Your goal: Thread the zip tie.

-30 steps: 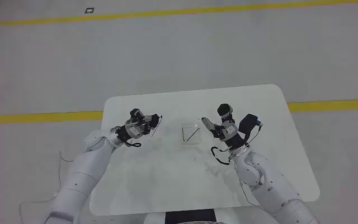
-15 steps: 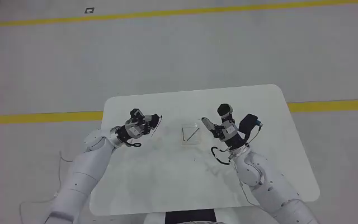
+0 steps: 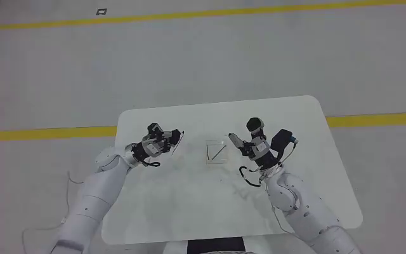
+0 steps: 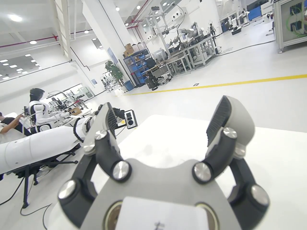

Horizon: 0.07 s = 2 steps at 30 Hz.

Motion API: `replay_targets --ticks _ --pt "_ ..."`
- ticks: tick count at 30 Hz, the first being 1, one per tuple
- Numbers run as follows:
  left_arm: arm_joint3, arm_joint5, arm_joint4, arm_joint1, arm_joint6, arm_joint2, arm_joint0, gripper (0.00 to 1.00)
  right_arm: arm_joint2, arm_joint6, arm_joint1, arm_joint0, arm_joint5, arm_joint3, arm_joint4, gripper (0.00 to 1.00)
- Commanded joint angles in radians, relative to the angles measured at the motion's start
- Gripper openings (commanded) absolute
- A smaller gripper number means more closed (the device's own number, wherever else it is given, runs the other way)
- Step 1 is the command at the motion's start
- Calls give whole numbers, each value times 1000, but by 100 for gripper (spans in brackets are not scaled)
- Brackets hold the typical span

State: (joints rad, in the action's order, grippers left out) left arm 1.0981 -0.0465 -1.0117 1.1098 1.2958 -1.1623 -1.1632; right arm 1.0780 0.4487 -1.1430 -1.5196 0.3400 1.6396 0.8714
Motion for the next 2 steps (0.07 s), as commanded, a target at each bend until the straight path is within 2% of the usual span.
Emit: replay_targets --ticks 1,2 --pt "0 0 0 0 0 0 0 0 0 0 0 0 0 0 0 100" --pt "0 0 0 0 0 0 0 0 0 0 0 0 0 0 0 100"
